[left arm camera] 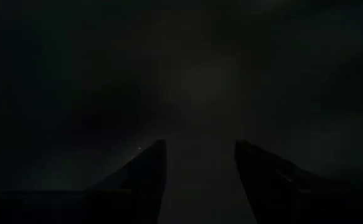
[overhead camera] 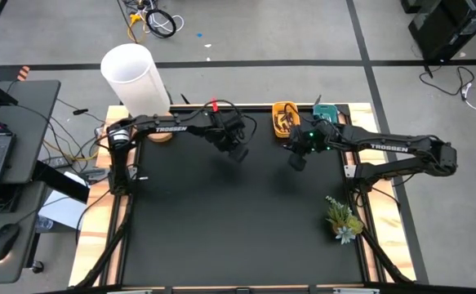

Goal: Sort batteries
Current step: Put the top silver battery into the blue bin

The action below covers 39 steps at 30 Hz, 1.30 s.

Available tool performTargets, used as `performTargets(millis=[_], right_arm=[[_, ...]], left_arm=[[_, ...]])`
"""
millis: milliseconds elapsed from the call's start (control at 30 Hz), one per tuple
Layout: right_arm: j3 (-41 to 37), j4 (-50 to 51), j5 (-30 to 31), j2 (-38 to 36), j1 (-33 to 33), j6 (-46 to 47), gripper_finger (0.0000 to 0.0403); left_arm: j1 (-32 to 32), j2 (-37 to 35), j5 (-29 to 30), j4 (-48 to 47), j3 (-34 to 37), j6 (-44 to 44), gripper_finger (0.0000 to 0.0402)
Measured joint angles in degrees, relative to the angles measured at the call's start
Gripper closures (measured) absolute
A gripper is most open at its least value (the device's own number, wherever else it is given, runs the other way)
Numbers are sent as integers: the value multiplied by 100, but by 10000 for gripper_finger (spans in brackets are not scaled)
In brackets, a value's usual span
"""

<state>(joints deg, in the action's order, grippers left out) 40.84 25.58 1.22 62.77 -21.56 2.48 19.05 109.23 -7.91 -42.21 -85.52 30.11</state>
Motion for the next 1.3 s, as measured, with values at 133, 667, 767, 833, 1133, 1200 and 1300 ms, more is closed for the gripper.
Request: performTargets(millis=[133, 667, 767, 833, 1133, 1200, 1300], right_arm=[[14, -91, -256, -75, 6, 326, 354], [14, 147, -669, -380, -172, 385, 362], [14, 147, -667, -381, -189, 483, 362], [14, 119, -529, -381, -189, 540, 362], [14, 58, -383, -383, -388, 698, 362], [14, 58, -383, -383, -429, 695, 362], [14, 61, -383, -383, -508, 714, 362]], left_arm=[[24, 0, -102, -22, -28, 35, 200], [-21, 4, 370, -765, -808, -1406, 200], [46, 7, 526, -735, -830, -1699, 200], [85, 7, 749, -668, -834, -1981, 200], [159, 9, 1413, -238, -789, -2837, 200], [170, 9, 1446, -174, -789, -2957, 200], [175, 9, 1449, -179, -788, -2975, 200]])
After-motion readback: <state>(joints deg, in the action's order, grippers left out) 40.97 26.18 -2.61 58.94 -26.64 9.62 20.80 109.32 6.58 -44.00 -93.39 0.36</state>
